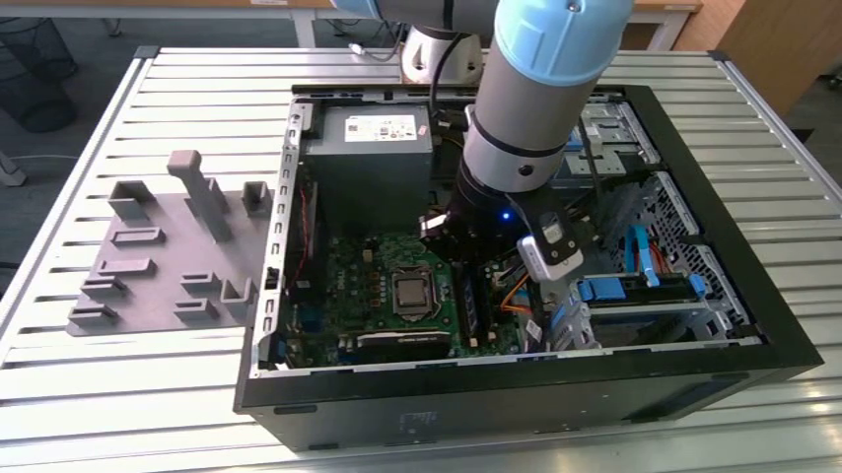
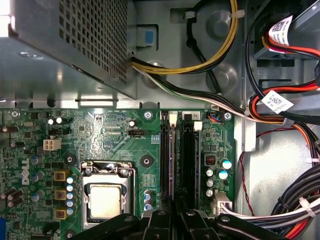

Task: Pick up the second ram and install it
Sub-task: 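Insert the second ram into the second slot, then press down the second ram until it locks into place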

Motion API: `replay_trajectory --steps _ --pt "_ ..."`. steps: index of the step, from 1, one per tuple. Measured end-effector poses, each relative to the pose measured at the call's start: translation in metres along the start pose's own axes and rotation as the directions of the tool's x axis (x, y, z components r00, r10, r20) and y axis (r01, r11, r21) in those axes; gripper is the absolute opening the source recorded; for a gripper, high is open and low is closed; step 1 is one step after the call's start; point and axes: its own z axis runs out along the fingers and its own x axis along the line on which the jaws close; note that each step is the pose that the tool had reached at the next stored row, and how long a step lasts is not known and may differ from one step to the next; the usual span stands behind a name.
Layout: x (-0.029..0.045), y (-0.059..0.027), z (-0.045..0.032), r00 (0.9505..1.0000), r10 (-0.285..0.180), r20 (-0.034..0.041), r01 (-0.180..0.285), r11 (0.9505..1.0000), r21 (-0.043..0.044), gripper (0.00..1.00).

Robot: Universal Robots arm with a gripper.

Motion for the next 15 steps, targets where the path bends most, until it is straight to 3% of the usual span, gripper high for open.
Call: replay_trajectory --steps 15 --pt "-0.0002 0.0002 -0.0006 1.0 0.0 -0.0038 0.0 1.0 -0.0001 0.14"
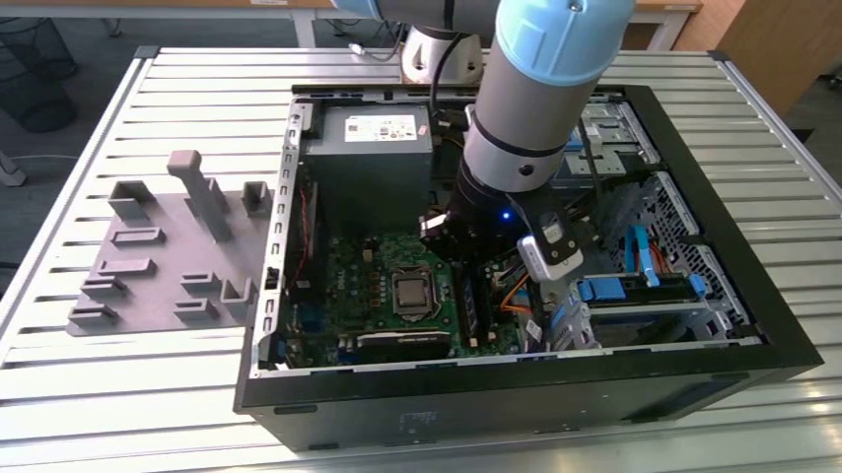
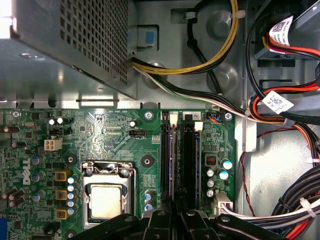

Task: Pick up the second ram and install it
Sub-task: 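Press down the second ram until it locks into place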

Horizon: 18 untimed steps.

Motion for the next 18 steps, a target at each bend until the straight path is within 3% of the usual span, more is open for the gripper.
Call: replay_trajectory --steps 18 --pt "0.0002 0.0 -0.0027 1.0 0.0 -0.0002 0.0 1.0 0.0001 0.14"
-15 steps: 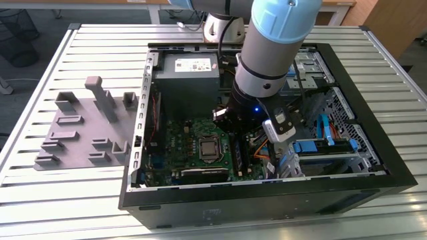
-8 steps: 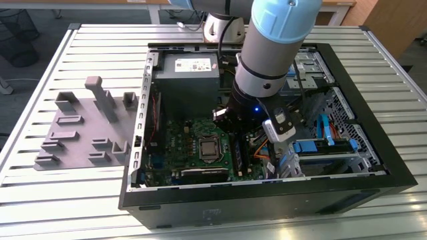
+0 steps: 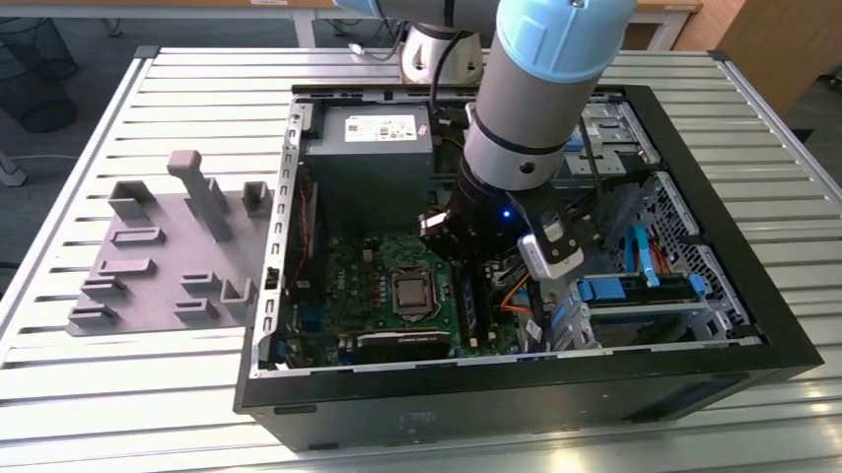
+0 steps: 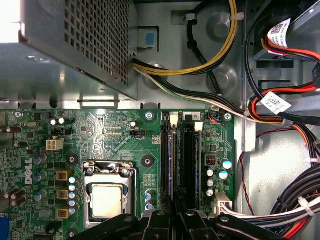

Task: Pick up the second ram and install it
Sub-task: 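Press down the second ram until it locks into place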

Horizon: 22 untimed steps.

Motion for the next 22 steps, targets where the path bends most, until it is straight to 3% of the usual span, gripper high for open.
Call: replay_trajectory --steps 21,22 --pt "-0.0025 -0.0004 0.003 1.0 0.005 0.0 -0.005 1.0 -0.001 0.14" --pt "-0.0032 0.0 0.01 1.0 0.005 -0.0025 -0.005 1.0 0.0067 0.14"
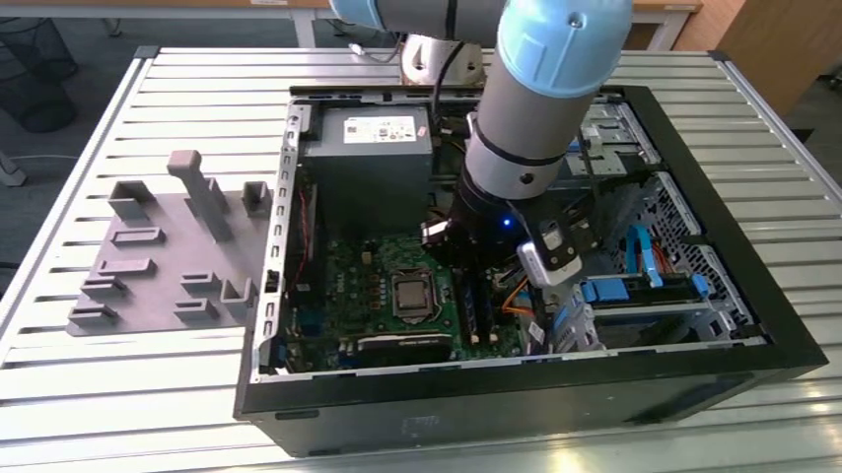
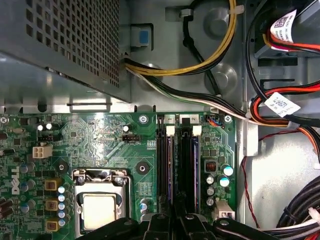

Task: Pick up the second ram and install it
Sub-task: 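Press down the second ram until it locks into place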

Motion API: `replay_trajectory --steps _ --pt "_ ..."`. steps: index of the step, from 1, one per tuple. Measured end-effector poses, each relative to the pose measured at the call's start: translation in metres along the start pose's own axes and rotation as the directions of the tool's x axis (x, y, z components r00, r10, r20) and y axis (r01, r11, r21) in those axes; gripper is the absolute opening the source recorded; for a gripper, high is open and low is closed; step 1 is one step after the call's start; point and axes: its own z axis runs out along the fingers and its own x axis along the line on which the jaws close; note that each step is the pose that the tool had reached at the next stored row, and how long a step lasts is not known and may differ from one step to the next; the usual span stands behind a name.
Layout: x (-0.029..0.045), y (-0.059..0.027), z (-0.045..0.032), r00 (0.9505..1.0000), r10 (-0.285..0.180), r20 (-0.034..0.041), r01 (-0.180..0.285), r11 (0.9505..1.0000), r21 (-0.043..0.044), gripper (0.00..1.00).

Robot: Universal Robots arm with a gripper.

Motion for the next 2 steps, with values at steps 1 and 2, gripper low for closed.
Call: replay_trajectory --steps 1,2 --pt "0.0 0.0 0.0 1.0 0.0 0.0 0.0 1.0 0.0 0.14" --pt "0.0 0.0 0.0 1.0 0.0 0.0 0.0 1.0 0.0 0.14"
